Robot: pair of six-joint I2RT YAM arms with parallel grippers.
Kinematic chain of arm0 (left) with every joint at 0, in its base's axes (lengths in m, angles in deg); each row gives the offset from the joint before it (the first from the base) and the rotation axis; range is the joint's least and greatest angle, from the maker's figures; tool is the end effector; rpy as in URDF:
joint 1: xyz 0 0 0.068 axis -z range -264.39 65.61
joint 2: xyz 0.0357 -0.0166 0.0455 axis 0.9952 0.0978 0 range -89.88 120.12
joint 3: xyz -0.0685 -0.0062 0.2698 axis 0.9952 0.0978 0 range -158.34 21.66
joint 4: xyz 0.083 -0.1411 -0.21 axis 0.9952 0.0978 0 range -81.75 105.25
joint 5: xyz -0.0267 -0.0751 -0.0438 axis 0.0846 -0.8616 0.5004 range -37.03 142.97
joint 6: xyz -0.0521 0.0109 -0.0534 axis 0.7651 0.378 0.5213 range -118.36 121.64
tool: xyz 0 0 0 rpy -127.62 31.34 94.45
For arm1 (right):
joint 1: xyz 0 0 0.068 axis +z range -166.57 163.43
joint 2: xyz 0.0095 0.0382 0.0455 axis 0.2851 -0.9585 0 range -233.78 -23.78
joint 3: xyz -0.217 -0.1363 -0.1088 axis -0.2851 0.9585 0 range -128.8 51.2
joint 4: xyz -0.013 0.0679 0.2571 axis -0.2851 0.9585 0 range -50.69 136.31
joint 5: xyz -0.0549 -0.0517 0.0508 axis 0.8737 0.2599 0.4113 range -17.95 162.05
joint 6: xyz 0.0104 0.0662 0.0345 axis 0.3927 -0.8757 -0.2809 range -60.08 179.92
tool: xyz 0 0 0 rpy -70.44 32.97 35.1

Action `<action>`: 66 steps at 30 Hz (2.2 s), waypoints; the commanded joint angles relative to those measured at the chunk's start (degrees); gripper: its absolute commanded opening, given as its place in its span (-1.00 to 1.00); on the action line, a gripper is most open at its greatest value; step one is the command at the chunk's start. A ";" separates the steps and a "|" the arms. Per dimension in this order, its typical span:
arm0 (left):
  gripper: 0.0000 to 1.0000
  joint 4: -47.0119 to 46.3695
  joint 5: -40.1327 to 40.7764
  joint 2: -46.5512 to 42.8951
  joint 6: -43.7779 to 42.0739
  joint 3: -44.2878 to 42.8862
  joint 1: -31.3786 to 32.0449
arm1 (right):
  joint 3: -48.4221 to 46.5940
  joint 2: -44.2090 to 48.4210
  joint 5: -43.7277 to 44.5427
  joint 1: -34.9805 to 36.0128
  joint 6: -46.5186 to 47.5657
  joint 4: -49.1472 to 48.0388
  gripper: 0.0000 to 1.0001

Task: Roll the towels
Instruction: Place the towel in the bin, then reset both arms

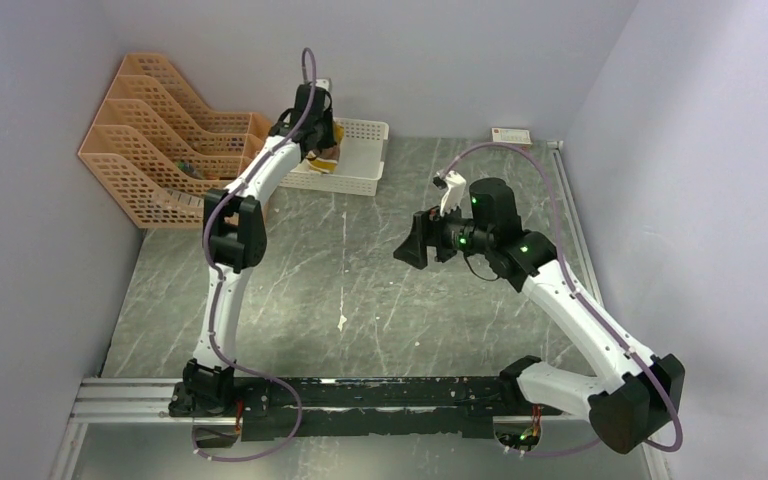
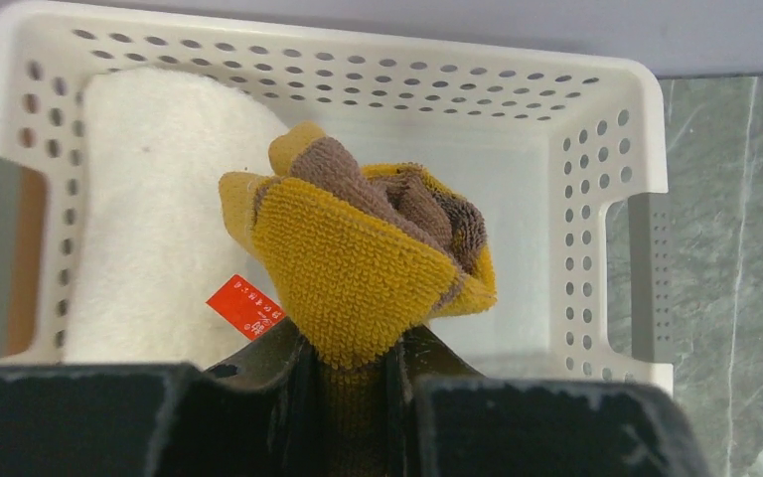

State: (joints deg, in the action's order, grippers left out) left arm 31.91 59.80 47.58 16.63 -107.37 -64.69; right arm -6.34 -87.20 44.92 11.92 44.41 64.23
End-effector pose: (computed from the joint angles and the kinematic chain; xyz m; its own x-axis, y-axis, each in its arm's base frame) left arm 0.5592 -0.1922 0.2457 -0.5451 -0.0774 -0.8348 0.1024 0.9821 -0.1580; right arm 0.2203 0.1525 0.3219 -0.6393 -0.0761 -0.7652 -0.6204 0.6390 0.4547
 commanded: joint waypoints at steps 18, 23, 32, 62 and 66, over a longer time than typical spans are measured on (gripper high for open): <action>-0.21 -13.14 2.43 9.65 -3.80 -1.96 0.44 | 2.16 5.22 1.67 0.07 3.32 9.29 0.63; 0.03 -13.02 3.28 6.83 -6.31 -1.32 0.34 | 2.66 6.65 2.90 0.07 3.63 10.76 0.63; 0.50 -4.17 1.93 -4.85 -12.61 -1.82 -0.02 | 0.52 5.16 2.11 0.03 6.01 13.56 0.64; 1.00 -19.47 -14.27 -85.80 -3.20 84.38 -3.80 | 13.20 16.73 48.78 0.04 -6.25 -24.34 1.00; 0.99 -19.75 -15.01 -85.30 -2.84 84.62 -3.80 | 13.23 16.70 49.89 -0.01 -4.56 -24.27 1.00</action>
State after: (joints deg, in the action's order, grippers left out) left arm 17.81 48.37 -36.11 11.53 -21.23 -68.18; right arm 7.63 -70.93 89.59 11.99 37.53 42.97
